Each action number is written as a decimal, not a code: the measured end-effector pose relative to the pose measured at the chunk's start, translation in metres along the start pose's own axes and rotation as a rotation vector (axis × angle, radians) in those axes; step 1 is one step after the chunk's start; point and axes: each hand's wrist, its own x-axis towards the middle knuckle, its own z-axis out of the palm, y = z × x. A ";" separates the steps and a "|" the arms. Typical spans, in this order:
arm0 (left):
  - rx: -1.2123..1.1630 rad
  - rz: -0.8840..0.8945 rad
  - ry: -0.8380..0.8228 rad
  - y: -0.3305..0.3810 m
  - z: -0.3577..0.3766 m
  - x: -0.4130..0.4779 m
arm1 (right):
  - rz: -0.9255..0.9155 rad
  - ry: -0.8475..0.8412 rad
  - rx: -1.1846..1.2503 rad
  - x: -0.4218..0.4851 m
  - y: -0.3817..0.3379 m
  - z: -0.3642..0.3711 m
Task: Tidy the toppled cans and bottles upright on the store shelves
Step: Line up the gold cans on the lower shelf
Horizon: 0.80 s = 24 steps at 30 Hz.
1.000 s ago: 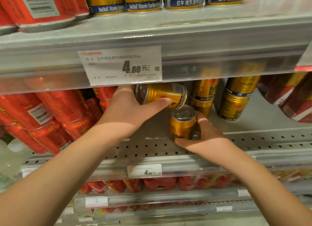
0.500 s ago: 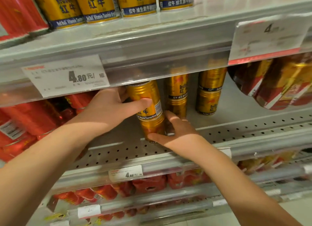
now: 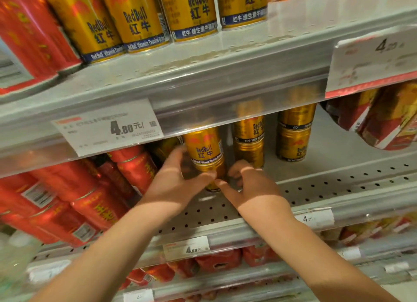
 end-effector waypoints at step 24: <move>1.849 -0.244 0.061 -0.024 0.007 0.096 | -0.434 -0.194 -0.092 0.000 0.023 -0.020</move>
